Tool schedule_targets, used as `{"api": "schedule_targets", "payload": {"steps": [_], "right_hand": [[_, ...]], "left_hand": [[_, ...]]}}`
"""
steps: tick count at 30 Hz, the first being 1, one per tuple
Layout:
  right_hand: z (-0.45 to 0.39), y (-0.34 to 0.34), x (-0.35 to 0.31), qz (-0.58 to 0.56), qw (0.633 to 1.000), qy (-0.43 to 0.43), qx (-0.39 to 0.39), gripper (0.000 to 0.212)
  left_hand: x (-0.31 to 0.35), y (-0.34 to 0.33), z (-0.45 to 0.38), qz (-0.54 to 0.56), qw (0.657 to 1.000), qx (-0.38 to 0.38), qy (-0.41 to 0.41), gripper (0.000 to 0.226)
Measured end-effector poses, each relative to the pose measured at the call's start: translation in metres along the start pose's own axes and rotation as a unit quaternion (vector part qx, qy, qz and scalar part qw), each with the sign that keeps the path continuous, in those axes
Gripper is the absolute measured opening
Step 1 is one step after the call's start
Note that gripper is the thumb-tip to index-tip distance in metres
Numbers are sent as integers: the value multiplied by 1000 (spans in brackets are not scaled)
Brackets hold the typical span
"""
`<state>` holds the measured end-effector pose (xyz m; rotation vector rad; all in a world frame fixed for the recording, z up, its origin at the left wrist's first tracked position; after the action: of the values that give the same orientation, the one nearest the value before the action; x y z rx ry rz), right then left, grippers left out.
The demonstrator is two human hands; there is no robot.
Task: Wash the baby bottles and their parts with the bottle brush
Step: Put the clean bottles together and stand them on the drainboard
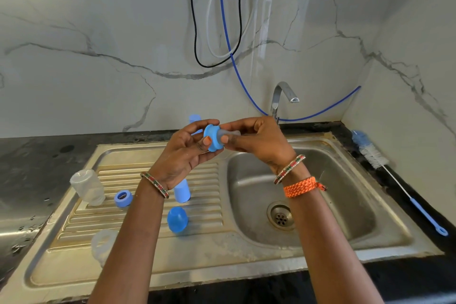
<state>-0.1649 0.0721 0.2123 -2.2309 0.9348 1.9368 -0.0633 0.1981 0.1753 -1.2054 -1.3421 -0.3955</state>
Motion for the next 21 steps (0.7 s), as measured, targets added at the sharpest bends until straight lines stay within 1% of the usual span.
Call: {"api": "schedule_targets", "payload": {"steps": [2,5,9,12,13,15,17,19,21], "right_hand": [[-1,-1,2,-15,1000,-8,-16,26],[-1,-6,2,9,1000,-1,-20,30],[2,-17,-6,119,992,43,9,37],[5,-28,-9,182,981,60,21,37],[6,-31,-9,190,980,60,26,36],[10,-42,-7,188,980,46,39,33],[13,-58,-6,207,977,27,43,33],[17,-82,-8,242,970,26,15,31],[24,-108,-9,275,960,32,-32,29]], "left_hand": [[-1,2,2,8,1000,-1,7,70],[-5,5,3,18,1000,24,3,71],[-8,11,6,30,996,78,2,76],[-8,13,16,23,996,76,36,78],[-7,13,20,9,996,74,45,72],[-2,17,33,-42,994,87,55,50],[14,29,51,-138,981,134,26,31],[42,52,80,-223,956,185,-40,30],[64,81,118,-252,943,201,-84,33]]}}
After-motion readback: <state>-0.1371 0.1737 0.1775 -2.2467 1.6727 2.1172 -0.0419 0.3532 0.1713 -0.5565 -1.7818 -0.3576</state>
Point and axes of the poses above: each hand's wrist, its own z-axis away from the middle knuckle, its own y-axis out of the back of the hand, x = y × z, the point moved 4 cm from there along -z, towards the middle knuckle, and after that the axes turned 11 degrees about z, right-handed, at the moved point
